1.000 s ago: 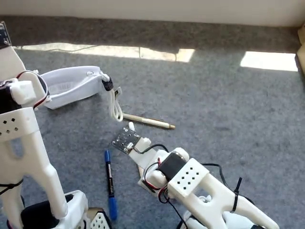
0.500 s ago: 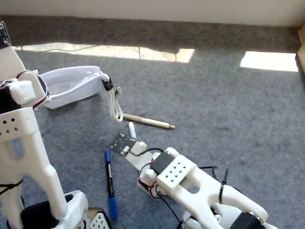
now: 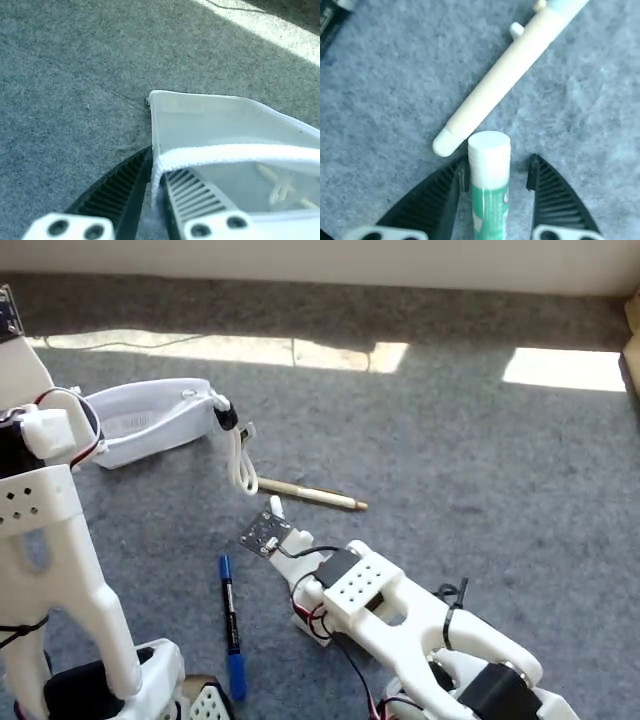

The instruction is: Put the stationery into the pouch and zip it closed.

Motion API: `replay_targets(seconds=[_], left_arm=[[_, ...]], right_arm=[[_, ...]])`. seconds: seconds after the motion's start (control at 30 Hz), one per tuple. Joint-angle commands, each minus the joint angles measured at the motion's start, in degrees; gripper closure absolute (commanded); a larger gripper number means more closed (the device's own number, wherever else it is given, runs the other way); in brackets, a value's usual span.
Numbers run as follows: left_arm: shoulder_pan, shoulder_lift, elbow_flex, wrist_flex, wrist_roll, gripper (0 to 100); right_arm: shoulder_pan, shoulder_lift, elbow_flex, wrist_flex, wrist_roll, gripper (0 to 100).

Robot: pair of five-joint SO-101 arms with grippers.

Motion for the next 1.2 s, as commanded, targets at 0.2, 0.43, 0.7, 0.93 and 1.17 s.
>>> replay_targets(seconds=[0.2, 0.43, 0.7, 0.93, 1.17], left_arm=[[-0.57, -1.80, -0.40, -1.14, 0.09, 99], [0.57, -1.80, -0.75, -1.05, 0.09, 99], [5.32, -1.89, -0.84, -1.05, 0.18, 99], [8.48, -1.89, -2.33, -0.97, 0.18, 99], [13.32, -1.45, -7.34, 1.76, 0.44, 99]], right_arm=[[1.01, 1.63, -0.57, -0.75, 0.62, 90.8], [3.30, 1.54, -0.57, -0.48, 0.62, 95.5], [7.25, 1.45, -0.57, -0.48, 0.62, 95.7], [9.54, 1.45, -0.66, -0.40, 0.53, 95.7], [12.88, 1.45, -3.56, -0.22, 0.53, 95.7]])
